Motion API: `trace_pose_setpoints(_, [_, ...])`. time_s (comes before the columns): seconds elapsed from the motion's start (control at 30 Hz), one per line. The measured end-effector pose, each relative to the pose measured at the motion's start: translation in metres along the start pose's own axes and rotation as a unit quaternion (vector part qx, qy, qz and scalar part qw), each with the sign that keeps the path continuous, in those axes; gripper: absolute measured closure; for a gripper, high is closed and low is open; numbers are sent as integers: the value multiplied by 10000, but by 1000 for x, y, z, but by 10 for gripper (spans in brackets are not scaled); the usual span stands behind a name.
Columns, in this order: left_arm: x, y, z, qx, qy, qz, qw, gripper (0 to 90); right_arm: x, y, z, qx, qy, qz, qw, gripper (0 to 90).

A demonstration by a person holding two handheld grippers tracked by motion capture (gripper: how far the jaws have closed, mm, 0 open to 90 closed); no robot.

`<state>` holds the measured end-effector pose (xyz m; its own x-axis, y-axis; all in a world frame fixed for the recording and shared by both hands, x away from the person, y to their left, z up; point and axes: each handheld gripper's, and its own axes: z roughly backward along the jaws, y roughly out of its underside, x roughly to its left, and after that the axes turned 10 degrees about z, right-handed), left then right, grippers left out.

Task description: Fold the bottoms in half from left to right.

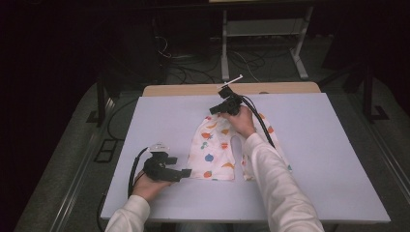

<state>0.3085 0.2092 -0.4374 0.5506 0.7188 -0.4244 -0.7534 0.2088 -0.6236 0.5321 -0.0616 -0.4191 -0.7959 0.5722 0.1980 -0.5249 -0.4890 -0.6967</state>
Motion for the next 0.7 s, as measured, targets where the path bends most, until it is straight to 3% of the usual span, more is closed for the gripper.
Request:
trace_pose_setpoints(0.13, [2,0,0,117,169,89,9998,272,0,0,0,-29,-16,-27,10000,886])
trace_pose_setpoints(0.3, [3,0,-1,212,238,198,9993,290,0,0,1,0,-22,25,10000,886])
trace_pose_setpoints(0.57, [6,0,-5,390,417,271,9980,383,-1,0,2,-48,-20,-13,10000,885])
trace_pose_setpoints(0.7, [8,-1,-7,497,516,403,9966,434,0,0,2,-53,-38,3,10000,885])
